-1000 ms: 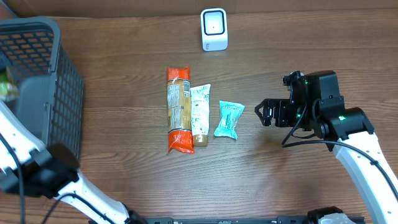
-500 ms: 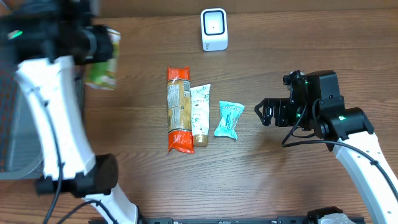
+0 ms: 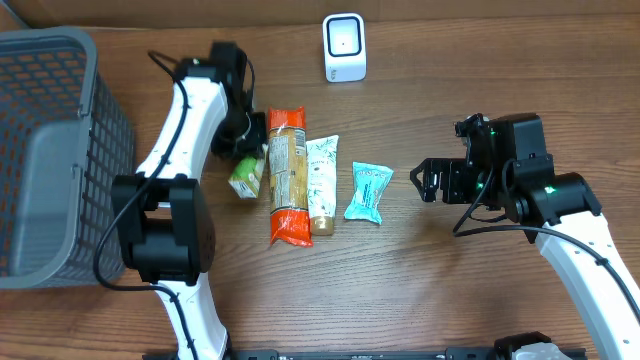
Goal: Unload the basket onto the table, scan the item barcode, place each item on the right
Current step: 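Carry the snack pouch out and place it left of the spaghetti, then withdraw the left gripper to hover above the basket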
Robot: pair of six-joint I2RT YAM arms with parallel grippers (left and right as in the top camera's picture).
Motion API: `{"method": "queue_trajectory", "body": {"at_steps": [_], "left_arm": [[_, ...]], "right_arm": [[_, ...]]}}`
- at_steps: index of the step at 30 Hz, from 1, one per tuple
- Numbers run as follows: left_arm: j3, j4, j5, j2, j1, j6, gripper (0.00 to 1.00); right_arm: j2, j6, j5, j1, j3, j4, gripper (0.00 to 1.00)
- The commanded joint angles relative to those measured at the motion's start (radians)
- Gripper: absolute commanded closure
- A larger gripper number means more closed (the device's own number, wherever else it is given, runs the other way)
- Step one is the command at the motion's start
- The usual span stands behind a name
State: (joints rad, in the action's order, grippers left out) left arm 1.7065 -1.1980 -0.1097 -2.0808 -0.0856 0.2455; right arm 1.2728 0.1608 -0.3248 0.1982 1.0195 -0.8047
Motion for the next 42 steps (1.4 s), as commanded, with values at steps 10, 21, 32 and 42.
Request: {"method": "queue_trajectory", "body": {"at_steps": [10,21,32,42], "left_arm": [[-0.135,0.154,-0.111,0.031,-0.027,0.047,0.0],[0.134,-0.03,-0.168,0.201,-0.039,-0.059,0.0],[0.188,-0.158,-0.034,0.542,-0.031,-0.086,0.01],[0.187,-0.27,0.12,0.68,0.021,-0.097,0.01]], "right_arm": [[-0.002,-0.004,0.016,0.003,0.021,0.01,0.0],[-0.003,0.026,0.016,0.003,0.021,0.006,0.0],[-0.003,0.026,0.016,0.003,0.021,-0.006,0.0],[-0.003,0.026,0.016,0.003,0.021,-0.007,0.0]]}}
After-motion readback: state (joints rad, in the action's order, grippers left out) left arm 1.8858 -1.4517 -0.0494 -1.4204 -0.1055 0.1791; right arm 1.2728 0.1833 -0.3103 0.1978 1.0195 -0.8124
